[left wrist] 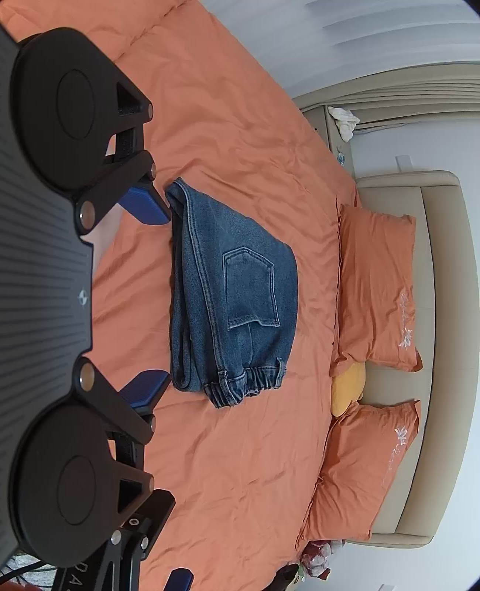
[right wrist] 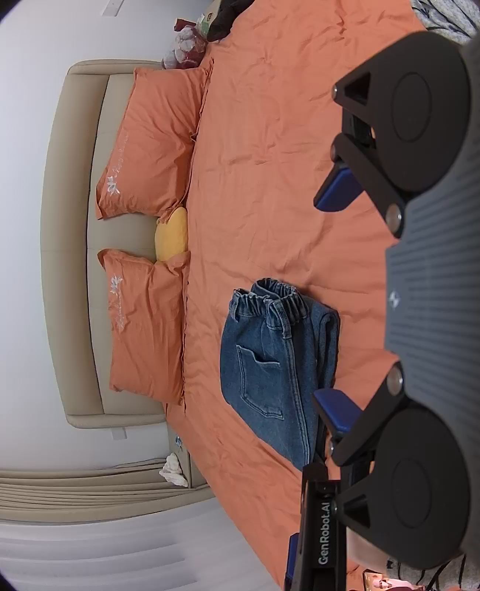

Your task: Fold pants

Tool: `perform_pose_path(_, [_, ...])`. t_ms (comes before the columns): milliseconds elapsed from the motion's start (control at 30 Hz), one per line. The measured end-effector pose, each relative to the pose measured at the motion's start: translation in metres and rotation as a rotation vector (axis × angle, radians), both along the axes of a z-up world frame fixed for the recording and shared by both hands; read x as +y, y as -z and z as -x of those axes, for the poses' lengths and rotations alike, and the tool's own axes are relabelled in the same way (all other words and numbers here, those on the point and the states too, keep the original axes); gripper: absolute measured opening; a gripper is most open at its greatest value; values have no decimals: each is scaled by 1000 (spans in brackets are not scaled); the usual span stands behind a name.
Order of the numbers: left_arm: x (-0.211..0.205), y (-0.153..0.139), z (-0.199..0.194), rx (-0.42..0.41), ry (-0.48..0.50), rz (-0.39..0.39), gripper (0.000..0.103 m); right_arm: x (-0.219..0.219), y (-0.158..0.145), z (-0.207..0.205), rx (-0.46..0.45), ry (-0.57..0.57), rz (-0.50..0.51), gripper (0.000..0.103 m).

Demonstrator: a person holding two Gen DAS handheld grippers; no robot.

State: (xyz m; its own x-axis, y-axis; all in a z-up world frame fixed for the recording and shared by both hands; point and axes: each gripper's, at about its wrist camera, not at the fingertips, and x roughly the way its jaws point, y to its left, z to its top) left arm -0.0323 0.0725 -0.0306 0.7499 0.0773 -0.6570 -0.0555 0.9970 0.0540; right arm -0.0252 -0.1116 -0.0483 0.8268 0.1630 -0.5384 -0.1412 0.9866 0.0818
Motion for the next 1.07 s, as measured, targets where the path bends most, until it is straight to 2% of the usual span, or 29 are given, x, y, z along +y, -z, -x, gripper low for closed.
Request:
perform_pose_path(567, [1,-5,1,-33,34,-46,103,-1,-1,3,4,11,-4,98])
perform_pose_path(1067, [2,-8,1,-64,44,-52,103,2,-1,0,16,14,-10,98])
